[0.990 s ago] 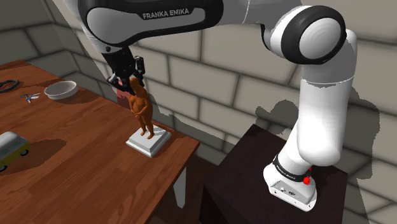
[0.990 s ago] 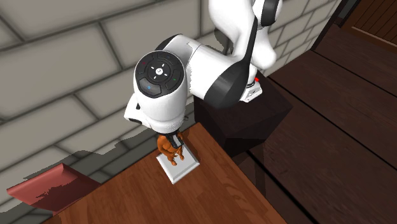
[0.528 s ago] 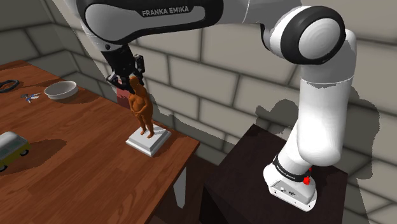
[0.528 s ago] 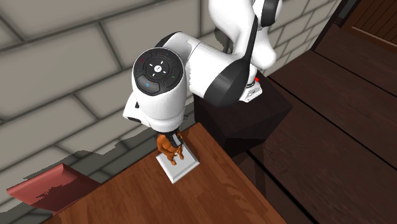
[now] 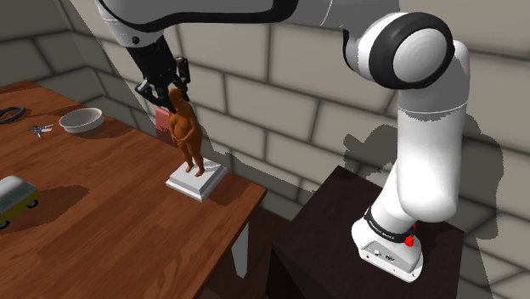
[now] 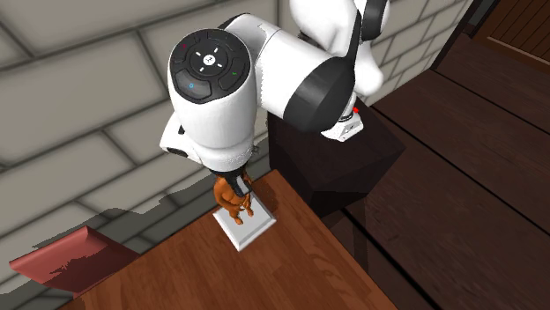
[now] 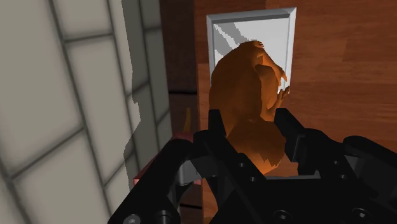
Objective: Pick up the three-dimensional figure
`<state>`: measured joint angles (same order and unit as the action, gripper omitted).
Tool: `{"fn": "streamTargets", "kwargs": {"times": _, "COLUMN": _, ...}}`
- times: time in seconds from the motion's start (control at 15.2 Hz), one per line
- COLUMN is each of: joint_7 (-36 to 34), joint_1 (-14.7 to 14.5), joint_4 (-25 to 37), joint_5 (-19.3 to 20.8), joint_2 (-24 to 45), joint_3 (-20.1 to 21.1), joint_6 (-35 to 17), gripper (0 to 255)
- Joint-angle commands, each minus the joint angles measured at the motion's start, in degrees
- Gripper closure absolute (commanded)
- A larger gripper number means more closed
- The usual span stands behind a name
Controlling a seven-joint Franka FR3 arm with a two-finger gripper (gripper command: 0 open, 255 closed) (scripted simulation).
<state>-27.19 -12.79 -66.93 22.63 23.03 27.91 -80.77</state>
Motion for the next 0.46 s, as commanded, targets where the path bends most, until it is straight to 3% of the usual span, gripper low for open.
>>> {"fn": "streamTargets", "kwargs": {"times": 0.0, "joint_7": 0.46, "joint_1": -0.58, "joint_4": 2.84, "joint_5": 0.37, "joint_2": 0.59, "joint_3": -0.05, "joint_6": 2.11, "gripper": 255}}
{"fn": "streamTargets", "kwargs": {"times": 0.26, "joint_7": 1.27, "joint_1": -2.22, "joint_4": 9.14, "joint_5": 1.48, "joint_2": 2.59, "joint_3": -0.25, "joint_6": 6.37, "gripper": 255}}
{"fn": "streamTargets", "kwargs": {"times": 0.4, "joint_7": 1.31, "joint_1": -2.3, "joint_4": 9.39, "joint_5": 1.51, "joint_2": 2.67, "joint_3": -0.27, "joint_6": 6.53, "gripper": 255}}
